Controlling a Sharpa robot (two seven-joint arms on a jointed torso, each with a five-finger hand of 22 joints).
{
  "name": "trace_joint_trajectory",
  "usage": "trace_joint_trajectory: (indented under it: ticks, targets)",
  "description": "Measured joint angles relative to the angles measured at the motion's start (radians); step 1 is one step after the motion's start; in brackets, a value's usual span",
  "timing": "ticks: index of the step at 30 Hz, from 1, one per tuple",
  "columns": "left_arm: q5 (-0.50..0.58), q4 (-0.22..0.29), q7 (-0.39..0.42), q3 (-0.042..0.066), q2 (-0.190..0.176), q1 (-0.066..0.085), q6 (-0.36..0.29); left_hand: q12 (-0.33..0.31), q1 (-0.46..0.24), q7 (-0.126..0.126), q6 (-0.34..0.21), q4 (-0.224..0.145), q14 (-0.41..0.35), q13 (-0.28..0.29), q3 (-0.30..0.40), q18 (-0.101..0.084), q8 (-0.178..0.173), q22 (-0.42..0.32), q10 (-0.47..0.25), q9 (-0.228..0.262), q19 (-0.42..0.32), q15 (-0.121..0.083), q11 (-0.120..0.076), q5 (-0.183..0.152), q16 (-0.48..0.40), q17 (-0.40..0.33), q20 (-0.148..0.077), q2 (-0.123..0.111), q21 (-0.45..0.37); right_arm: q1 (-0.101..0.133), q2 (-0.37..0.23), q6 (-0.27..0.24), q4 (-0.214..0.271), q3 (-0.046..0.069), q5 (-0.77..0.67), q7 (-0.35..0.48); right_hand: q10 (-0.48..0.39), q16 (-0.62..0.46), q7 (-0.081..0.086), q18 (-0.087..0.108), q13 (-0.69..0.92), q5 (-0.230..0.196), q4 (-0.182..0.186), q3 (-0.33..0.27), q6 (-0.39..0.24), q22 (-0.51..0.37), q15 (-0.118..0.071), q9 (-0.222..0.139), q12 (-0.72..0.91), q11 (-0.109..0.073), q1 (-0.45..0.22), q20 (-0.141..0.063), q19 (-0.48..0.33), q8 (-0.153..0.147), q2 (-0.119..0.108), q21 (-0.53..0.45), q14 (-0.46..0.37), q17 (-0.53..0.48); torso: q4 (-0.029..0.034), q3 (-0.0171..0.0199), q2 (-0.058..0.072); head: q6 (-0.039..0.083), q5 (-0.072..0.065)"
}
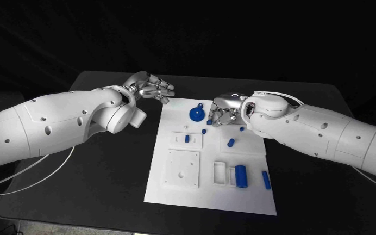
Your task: Assemble the parts on the task board
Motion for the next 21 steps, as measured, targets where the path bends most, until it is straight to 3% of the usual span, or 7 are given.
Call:
trace_joint_trajectory:
  ticks: [12, 16, 17, 19, 21]
  targets:
    - [0.000, -0.001, -0.001, 0.000, 0.000, 0.000, 0.002, 0.000, 0.000, 0.000, 0.000, 0.000, 0.000, 0.000, 0.000, 0.000, 0.000, 0.001, 0.000, 0.000, 0.000, 0.000, 0.000, 0.000, 0.000, 0.001, 0.000, 0.000, 0.000, -0.004, -0.002, 0.001, 0.002, 0.002, 0.016, 0.001, -0.011, 0.000, 0.005, -0.003, -0.008, 0.053, -0.007, -0.084, -0.016, -0.006, 0.004, 0.001, 0.000, 0.003, 0.011, 0.005, 0.005, 0.000, -0.010, -0.012, -0.004, -0.004, 0.0005, 0.0000, -0.001, -0.002, -0.003]
    - [0.000, -0.001, -0.001, 0.000, 0.000, 0.000, 0.003, 0.000, 0.000, 0.000, 0.000, 0.000, 0.000, 0.000, 0.000, 0.000, 0.000, 0.001, 0.000, 0.000, 0.000, 0.000, 0.000, 0.000, 0.000, 0.001, 0.000, 0.000, 0.000, -0.006, -0.003, -0.001, 0.001, 0.003, 0.020, 0.001, -0.011, 0.000, 0.005, -0.008, -0.008, 0.053, -0.003, -0.093, -0.016, -0.006, 0.004, 0.002, 0.000, 0.003, 0.010, 0.005, 0.005, 0.000, -0.010, -0.016, -0.004, -0.004, 0.0006, 0.0000, -0.001, -0.002, -0.004]
    - [0.000, -0.001, -0.001, 0.000, 0.000, 0.000, 0.003, 0.000, 0.000, 0.000, 0.000, 0.000, 0.000, 0.000, 0.000, 0.000, 0.000, 0.001, 0.000, 0.000, 0.000, 0.000, 0.000, 0.000, 0.000, 0.001, 0.000, 0.000, 0.000, -0.006, -0.002, -0.003, 0.000, 0.003, 0.020, 0.001, -0.011, 0.003, 0.005, -0.008, -0.007, 0.047, 0.000, -0.096, -0.015, -0.006, 0.004, 0.003, 0.002, 0.003, 0.008, 0.007, 0.007, 0.001, -0.007, -0.016, -0.004, -0.003, 0.0006, 0.0000, -0.001, -0.002, -0.004]
    - [0.000, -0.001, -0.001, 0.000, 0.000, 0.000, 0.003, 0.000, 0.000, 0.000, 0.000, 0.000, 0.000, 0.000, 0.000, 0.000, 0.000, 0.001, 0.000, 0.000, 0.000, 0.000, 0.000, 0.000, 0.000, 0.001, 0.000, 0.000, 0.000, -0.008, -0.001, -0.008, -0.003, 0.003, 0.024, 0.001, -0.008, 0.016, -0.006, -0.008, 0.000, -0.026, 0.016, -0.091, -0.004, -0.013, 0.004, 0.003, 0.016, 0.001, 0.000, 0.010, 0.011, 0.001, 0.025, -0.016, -0.004, 0.002, 0.0007, 0.0001, 0.000, -0.001, -0.003]
    - [0.000, -0.001, -0.001, 0.000, 0.000, 0.000, 0.004, 0.000, 0.000, 0.000, 0.000, 0.000, 0.000, 0.000, 0.000, 0.000, 0.000, 0.001, 0.000, 0.000, 0.000, 0.000, 0.000, 0.000, 0.000, 0.001, 0.000, 0.000, 0.000, -0.009, 0.002, -0.015, -0.007, 0.003, 0.030, 0.002, -0.001, 0.028, -0.011, -0.008, 0.010, -0.078, 0.031, -0.082, 0.012, -0.023, 0.000, 0.002, 0.028, -0.006, -0.013, 0.006, 0.022, 0.001, 0.037, -0.021, 0.000, 0.010, 0.0011, 0.0000, 0.000, 0.000, -0.003]
